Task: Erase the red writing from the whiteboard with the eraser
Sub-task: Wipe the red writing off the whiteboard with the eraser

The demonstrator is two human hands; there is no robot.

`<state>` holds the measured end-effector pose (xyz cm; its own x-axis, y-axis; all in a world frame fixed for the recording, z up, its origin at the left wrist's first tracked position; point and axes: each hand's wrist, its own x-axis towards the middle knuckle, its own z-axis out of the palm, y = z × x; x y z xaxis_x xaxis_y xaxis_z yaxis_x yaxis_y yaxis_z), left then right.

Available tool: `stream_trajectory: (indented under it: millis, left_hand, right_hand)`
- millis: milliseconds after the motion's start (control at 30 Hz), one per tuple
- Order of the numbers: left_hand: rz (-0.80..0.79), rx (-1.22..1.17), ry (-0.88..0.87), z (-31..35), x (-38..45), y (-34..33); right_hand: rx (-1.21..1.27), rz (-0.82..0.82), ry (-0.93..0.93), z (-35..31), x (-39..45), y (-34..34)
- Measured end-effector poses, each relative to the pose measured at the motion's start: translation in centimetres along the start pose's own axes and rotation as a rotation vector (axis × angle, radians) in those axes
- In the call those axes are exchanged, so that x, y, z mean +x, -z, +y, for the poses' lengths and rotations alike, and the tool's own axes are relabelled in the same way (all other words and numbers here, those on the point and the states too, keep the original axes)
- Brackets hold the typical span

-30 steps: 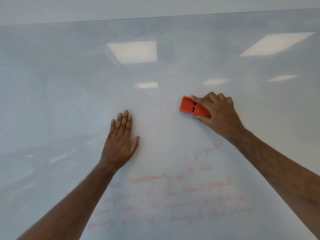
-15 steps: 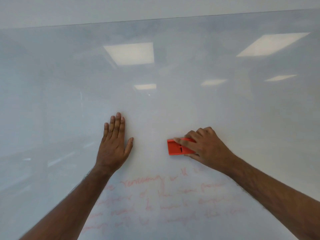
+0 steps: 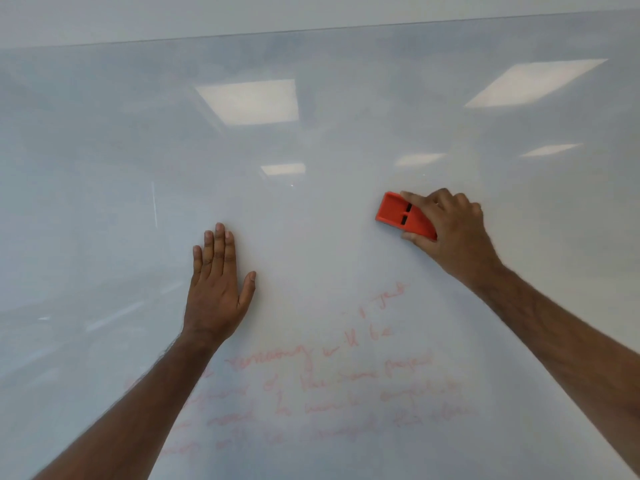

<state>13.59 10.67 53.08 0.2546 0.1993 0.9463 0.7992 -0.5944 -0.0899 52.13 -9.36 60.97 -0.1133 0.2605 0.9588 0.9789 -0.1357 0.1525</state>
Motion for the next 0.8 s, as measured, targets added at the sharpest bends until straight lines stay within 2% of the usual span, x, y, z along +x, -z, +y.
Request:
stream_trajectory:
  millis: [100, 200, 300, 433, 567, 800]
  left_hand:
    - [-0.003, -0.012, 0.015, 0.3, -0.1, 0.0]
    - [-0.001, -0.016, 0.008, 0.3, -0.1, 0.0]
    - [0.003, -0.018, 0.006, 0.3, -0.2, 0.0]
    - [-0.009, -0.020, 0.012, 0.3, -0.2, 0.1]
    - [-0.017, -0.013, 0.025, 0.4, -0.3, 0.1]
    - [-0.039, 0.011, 0.032, 0.5, -0.3, 0.0]
  right_hand:
    - [0.003, -0.026, 0.081, -2.4, -2.1, -0.9]
    - [-0.028, -0.070, 0.261, -3.6, -5.9, -1.9]
    - [-0.036, -0.148, 0.415, -3.1, -10.1, -2.5]
    - [-0.086, -0.198, 0.525, -0.8, -13.0, -2.1]
    - [-0.102, -0.155, 0.437, 2.2, -11.0, -0.6]
    - [-0.058, -0.056, 0.059, 3.0, -3.4, 1.0]
